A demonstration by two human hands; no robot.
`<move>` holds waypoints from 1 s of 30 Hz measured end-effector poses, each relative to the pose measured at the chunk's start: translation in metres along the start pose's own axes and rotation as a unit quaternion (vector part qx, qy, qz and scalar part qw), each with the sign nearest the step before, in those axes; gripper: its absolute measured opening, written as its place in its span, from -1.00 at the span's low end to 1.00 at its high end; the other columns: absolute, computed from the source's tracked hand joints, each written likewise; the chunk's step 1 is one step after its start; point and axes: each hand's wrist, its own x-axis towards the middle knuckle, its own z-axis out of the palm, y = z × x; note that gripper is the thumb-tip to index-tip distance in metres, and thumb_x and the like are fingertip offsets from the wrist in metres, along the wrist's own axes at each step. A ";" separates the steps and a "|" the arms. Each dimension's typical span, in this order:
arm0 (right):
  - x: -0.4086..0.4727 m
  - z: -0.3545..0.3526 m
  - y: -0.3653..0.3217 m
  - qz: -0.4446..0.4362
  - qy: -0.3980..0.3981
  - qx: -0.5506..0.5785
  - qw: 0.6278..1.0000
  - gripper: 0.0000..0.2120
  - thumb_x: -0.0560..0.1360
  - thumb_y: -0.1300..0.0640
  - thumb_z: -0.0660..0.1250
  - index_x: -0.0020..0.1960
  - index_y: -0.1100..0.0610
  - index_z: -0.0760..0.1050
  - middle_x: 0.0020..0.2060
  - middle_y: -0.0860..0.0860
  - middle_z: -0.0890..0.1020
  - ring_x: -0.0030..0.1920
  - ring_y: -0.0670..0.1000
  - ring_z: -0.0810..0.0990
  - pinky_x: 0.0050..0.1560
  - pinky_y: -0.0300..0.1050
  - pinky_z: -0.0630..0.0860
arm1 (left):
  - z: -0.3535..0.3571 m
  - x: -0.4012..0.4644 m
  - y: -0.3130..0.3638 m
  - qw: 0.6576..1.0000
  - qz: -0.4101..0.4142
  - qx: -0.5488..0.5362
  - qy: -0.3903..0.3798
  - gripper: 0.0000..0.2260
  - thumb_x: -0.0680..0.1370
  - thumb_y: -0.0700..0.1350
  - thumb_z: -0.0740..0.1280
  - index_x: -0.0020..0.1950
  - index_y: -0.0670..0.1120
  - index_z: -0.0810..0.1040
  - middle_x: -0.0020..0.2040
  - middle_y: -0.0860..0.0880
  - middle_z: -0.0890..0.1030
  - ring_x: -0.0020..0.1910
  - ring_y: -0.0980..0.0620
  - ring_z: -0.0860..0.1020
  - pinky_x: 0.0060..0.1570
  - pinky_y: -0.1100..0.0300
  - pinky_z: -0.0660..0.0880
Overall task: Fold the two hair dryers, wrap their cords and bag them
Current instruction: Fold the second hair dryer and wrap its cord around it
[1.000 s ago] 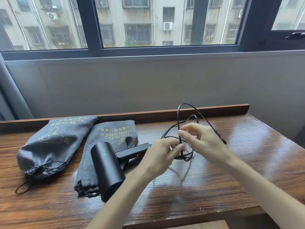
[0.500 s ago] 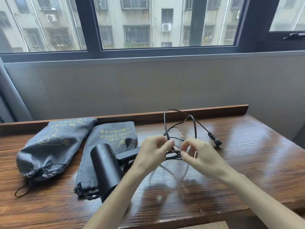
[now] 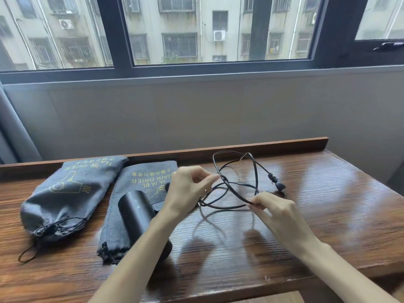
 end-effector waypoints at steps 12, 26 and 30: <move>0.004 -0.011 -0.016 0.043 -0.103 -0.092 0.989 -0.56 0.45 -0.19 0.15 0.21 0.00 0.48 0.05 -0.17 0.52 0.03 -0.20 0.38 0.08 -0.25 0.30 | 0.013 -0.001 0.000 0.991 -0.075 -0.104 -0.046 -0.79 0.62 -0.11 0.26 -0.02 -0.27 0.45 -0.05 -0.16 0.68 -0.15 0.03 0.70 -0.48 0.09 0.61; -0.014 0.004 -0.017 -0.025 -0.048 -0.060 0.997 -0.72 0.61 -0.08 0.12 -0.15 0.02 0.48 -0.29 -0.20 0.49 -0.19 -0.10 0.39 -0.16 -0.19 0.40 | 0.021 0.001 0.004 0.996 -0.062 -0.036 0.059 -0.82 0.61 -0.08 0.27 -0.10 -0.17 0.50 -0.35 -0.03 0.61 -0.49 0.13 0.50 -0.51 0.27 0.42; -0.039 -0.017 0.001 -0.026 -0.121 -0.041 0.992 -0.84 0.59 -0.12 0.15 0.04 -0.14 0.48 -0.26 -0.33 0.39 -0.14 -0.24 0.34 -0.07 -0.31 0.34 | 0.023 -0.001 0.000 0.996 -0.071 0.007 0.061 -0.80 0.60 -0.05 0.29 -0.15 -0.14 0.51 -0.36 -0.02 0.62 -0.46 0.10 0.53 -0.43 0.26 0.45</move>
